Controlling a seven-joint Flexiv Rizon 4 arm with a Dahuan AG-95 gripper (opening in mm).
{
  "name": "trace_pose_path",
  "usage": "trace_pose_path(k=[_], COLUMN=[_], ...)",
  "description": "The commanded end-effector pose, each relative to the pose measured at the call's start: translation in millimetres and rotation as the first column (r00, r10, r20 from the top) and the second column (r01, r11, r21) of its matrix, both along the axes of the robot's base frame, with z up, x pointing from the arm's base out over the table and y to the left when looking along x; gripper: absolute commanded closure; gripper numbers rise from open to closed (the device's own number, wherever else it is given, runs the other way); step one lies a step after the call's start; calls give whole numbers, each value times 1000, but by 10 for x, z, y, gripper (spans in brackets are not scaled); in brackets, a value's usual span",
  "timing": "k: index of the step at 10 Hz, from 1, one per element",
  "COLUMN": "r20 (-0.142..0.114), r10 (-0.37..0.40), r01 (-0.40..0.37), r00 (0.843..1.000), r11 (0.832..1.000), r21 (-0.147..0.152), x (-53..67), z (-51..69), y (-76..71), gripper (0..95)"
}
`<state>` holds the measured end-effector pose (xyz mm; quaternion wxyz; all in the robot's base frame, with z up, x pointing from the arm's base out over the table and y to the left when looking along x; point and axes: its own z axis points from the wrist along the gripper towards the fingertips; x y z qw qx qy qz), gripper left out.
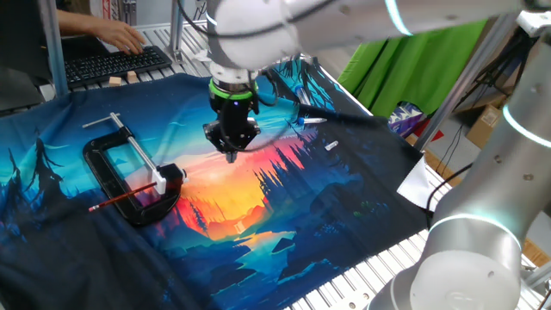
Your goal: Sharpen the pencil with a pencil sharpener
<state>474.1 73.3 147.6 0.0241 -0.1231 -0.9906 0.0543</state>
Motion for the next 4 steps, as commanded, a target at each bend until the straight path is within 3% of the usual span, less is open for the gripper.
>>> trace_pose_path(k=[1, 4], r20=[35, 30], r10=[136, 151], r01=[-135, -150], r00=[990, 988], r11=[990, 988], r21=[-39, -40], x=[-20, -28], z=[51, 60], y=[-78, -88], gripper=[950, 950])
